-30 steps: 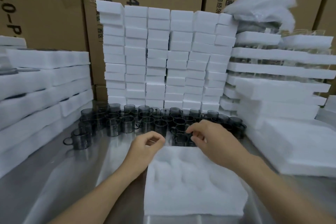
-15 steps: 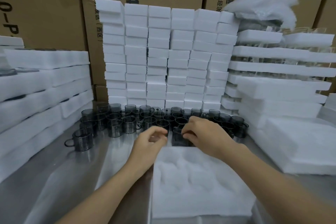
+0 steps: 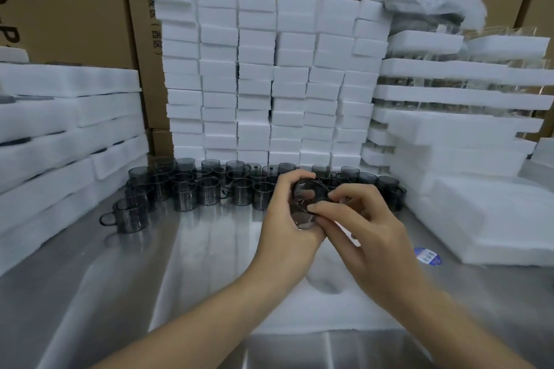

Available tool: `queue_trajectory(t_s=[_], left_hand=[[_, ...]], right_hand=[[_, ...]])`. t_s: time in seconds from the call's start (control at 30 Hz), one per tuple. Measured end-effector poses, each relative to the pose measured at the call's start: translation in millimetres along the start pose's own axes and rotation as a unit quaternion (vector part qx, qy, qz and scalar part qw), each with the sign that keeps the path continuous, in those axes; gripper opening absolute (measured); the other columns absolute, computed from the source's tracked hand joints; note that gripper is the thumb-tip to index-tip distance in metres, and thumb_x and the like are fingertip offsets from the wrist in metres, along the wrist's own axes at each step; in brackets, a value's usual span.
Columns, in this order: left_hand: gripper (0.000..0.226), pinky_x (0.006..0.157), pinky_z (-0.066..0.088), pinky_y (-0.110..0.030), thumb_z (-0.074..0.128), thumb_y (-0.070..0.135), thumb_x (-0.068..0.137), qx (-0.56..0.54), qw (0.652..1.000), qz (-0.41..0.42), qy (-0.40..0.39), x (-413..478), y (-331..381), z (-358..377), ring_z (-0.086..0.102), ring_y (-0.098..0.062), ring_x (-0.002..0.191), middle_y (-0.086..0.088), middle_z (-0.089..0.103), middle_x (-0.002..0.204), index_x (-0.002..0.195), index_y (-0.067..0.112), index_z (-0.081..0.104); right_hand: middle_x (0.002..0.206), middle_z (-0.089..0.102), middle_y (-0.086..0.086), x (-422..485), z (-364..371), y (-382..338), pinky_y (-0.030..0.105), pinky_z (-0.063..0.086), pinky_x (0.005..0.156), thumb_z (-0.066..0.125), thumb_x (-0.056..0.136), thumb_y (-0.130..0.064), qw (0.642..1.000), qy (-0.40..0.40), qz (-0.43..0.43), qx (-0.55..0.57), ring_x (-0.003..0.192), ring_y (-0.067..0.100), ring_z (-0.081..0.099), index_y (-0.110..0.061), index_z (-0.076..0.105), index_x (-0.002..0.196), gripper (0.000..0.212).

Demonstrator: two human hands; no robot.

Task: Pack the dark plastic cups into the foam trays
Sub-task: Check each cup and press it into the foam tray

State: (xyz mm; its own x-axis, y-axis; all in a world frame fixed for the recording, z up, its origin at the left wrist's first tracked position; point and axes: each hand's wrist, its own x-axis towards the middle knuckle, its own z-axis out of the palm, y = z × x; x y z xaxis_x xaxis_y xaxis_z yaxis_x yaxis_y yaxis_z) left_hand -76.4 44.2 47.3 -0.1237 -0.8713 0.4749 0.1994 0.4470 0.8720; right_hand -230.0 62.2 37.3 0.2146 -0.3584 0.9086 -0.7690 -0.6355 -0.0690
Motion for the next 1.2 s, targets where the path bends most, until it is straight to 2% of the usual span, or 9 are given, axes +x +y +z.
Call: queue_trajectory(t_s=[0.07,0.17,0.33,0.47,0.63,0.73,0.9,1.03,1.2], left_hand=[[0.074,0.081,0.062,-0.025,0.067,-0.028,0.081,-0.016,1.000,0.015,0.002,-1.4,0.0,-1.6,0.074,-0.006,0.091,-0.001,0.071,0.108,0.119,0.035,0.062],[0.072,0.086,0.060,-0.026,0.071,-0.024,0.084,-0.023,0.999,0.034,0.005,-3.7,-3.9,-1.3,0.077,-0.013,0.099,-0.004,0.072,0.114,0.126,0.033,0.057],[0.067,0.095,0.061,-0.031,0.078,-0.005,0.093,-0.005,0.998,0.054,-0.010,-6.0,-6.5,0.9,0.077,-0.022,0.109,0.006,0.075,0.116,0.128,0.045,0.052],[0.084,0.090,0.055,-0.012,0.070,-0.017,0.091,0.037,0.994,0.101,-0.009,-7.9,-8.1,-0.1,0.073,-0.011,0.114,0.012,0.072,0.119,0.131,0.053,0.049],[0.089,0.098,0.059,-0.030,0.073,-0.012,0.085,0.129,0.983,0.120,-0.047,3.0,-1.0,-9.5,0.060,-0.007,0.130,0.005,0.053,0.143,0.136,0.057,0.047],[0.069,0.091,0.059,-0.028,0.083,0.007,0.089,0.185,0.965,0.153,-0.106,21.3,9.1,-27.6,0.063,-0.012,0.130,0.013,0.066,0.136,0.138,0.046,0.055],[0.062,0.081,0.062,-0.034,0.082,0.019,0.095,0.201,0.965,0.157,-0.061,12.1,-5.4,-29.4,0.068,-0.014,0.122,0.022,0.063,0.138,0.145,0.041,0.054],[0.064,0.081,0.062,-0.037,0.081,0.013,0.095,0.209,0.965,0.149,-0.063,13.4,-11.1,-32.7,0.069,-0.019,0.118,0.015,0.063,0.139,0.146,0.041,0.054],[0.068,0.078,0.060,-0.030,0.079,0.006,0.094,0.222,0.961,0.152,-0.066,11.8,-11.7,-31.9,0.068,-0.016,0.115,0.014,0.061,0.136,0.144,0.045,0.055]], right_hand=[[0.134,0.051,-0.017,1.3,-1.2,-0.8,0.028,0.057,0.077,0.060,0.103,-0.038,0.999,-0.025,0.043,0.012,0.106,0.004,0.061,-0.035,0.066,0.134,0.032],[0.136,0.055,-0.024,2.0,-2.1,0.1,0.021,0.052,0.089,0.055,0.103,-0.050,0.988,-0.087,0.102,0.081,0.116,0.005,0.062,-0.040,0.050,0.150,0.048],[0.129,0.063,-0.020,6.3,-5.2,1.2,0.021,0.052,0.088,0.067,0.096,-0.053,0.971,-0.097,0.127,0.178,0.118,0.014,0.063,-0.045,0.054,0.145,0.051],[0.130,0.065,-0.020,7.0,-7.1,-2.2,0.023,0.054,0.087,0.071,0.096,-0.046,0.972,-0.069,0.121,0.188,0.122,0.013,0.064,-0.037,0.057,0.143,0.051],[0.135,0.061,-0.019,4.6,-7.2,2.9,0.022,0.051,0.098,0.070,0.100,-0.039,0.978,-0.043,0.117,0.164,0.130,0.012,0.060,-0.027,0.056,0.147,0.051],[0.139,0.058,-0.021,5.5,-5.5,10.0,0.020,0.051,0.098,0.067,0.102,-0.041,0.978,-0.019,0.129,0.165,0.134,0.013,0.056,-0.030,0.053,0.149,0.051],[0.145,0.054,-0.022,2.1,-0.8,13.4,0.042,0.055,0.104,0.062,0.106,-0.041,0.975,-0.067,0.130,0.165,0.139,0.012,0.053,-0.032,0.047,0.155,0.052],[0.141,0.057,-0.022,2.6,-1.7,12.0,0.028,0.057,0.095,0.068,0.103,-0.035,0.972,-0.081,0.141,0.171,0.136,0.010,0.055,-0.031,0.049,0.154,0.054],[0.140,0.059,-0.018,2.6,-2.8,10.6,0.023,0.054,0.096,0.074,0.098,-0.026,0.971,-0.087,0.140,0.173,0.136,0.012,0.055,-0.029,0.051,0.151,0.057]])
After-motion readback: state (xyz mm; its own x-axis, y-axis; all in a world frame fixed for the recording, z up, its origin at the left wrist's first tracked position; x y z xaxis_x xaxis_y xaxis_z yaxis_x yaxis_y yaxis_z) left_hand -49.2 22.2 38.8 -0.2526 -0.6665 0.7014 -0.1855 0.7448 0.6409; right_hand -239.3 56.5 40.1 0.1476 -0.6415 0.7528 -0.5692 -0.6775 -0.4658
